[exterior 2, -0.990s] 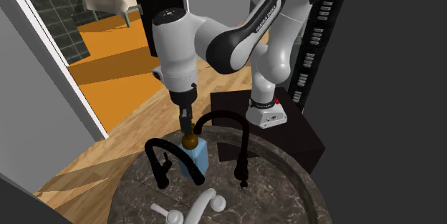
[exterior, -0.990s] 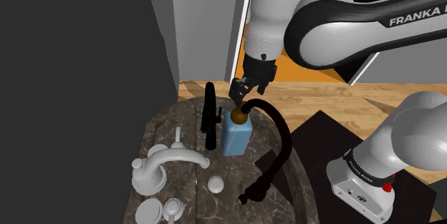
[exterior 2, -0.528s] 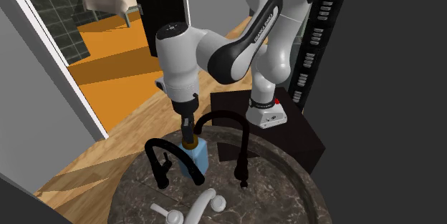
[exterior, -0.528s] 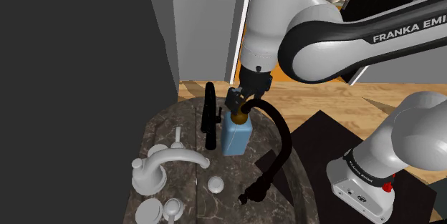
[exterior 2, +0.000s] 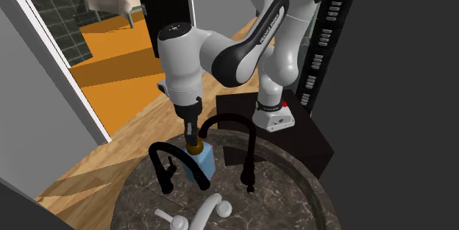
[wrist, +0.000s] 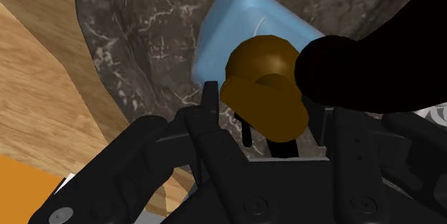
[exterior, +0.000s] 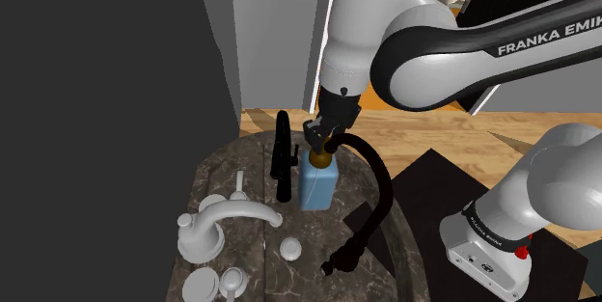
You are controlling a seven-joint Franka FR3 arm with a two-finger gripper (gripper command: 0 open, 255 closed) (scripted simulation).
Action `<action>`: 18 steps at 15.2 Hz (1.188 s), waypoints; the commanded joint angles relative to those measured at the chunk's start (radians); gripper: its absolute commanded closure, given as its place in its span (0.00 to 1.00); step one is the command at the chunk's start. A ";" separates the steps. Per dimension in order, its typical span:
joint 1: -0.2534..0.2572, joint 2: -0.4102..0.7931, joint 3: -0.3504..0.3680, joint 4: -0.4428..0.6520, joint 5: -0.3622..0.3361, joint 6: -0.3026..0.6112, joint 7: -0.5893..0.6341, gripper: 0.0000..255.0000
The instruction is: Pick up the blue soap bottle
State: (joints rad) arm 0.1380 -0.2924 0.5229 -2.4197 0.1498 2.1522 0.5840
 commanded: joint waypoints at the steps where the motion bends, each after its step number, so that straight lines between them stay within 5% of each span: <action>1: 0.000 0.007 0.002 -0.004 -0.002 -0.007 0.001 1.00; 18: 0.010 -0.096 -0.048 0.113 0.016 -0.223 -0.030 1.00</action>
State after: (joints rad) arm 0.1476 -0.3858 0.4754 -2.3137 0.1654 1.9383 0.5534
